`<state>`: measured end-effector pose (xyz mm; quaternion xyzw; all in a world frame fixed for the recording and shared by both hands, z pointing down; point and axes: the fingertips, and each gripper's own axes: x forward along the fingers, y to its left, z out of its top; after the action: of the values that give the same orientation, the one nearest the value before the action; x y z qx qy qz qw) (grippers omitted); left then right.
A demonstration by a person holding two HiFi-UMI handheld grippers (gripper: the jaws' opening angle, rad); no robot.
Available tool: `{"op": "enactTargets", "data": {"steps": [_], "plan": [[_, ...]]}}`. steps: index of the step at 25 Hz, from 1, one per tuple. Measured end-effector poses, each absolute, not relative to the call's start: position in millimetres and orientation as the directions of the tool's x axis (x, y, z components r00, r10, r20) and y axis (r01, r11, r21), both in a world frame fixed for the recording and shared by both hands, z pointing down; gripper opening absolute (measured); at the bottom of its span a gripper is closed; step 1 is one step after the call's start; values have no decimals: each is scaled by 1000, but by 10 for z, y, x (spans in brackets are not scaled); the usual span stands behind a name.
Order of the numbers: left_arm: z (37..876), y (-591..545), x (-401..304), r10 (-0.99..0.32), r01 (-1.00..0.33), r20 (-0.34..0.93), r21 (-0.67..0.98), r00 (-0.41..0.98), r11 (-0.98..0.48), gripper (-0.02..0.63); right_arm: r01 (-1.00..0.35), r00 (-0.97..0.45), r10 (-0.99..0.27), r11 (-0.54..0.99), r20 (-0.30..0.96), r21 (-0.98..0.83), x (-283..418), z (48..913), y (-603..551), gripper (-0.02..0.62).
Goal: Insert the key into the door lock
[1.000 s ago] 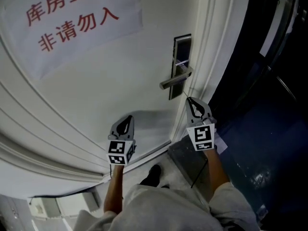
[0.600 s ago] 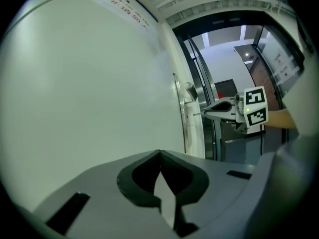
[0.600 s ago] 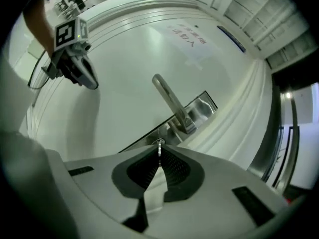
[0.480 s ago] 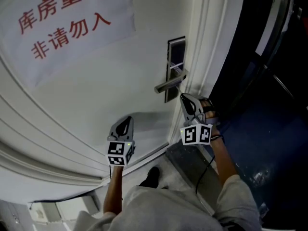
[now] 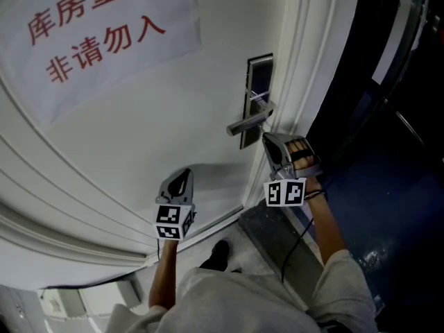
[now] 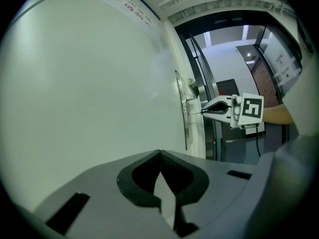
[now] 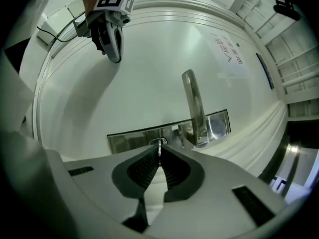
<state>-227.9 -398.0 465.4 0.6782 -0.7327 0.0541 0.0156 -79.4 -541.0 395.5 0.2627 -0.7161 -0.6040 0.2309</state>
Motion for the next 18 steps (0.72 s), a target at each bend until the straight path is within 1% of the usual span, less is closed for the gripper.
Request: {"op": "enactTargets", "data": {"steps": [7, 18], "plan": [[4668, -4005, -2282, -992, -996, 98, -53, -77, 72, 17, -104, -764, -645, 123, 0, 987, -838, 3911, -5425, 29], [4711, -4061, -2241, -992, -997, 111, -52, -63, 58, 17, -66, -768, -641, 95, 11, 993, -838, 3969, -5471, 29]]}}
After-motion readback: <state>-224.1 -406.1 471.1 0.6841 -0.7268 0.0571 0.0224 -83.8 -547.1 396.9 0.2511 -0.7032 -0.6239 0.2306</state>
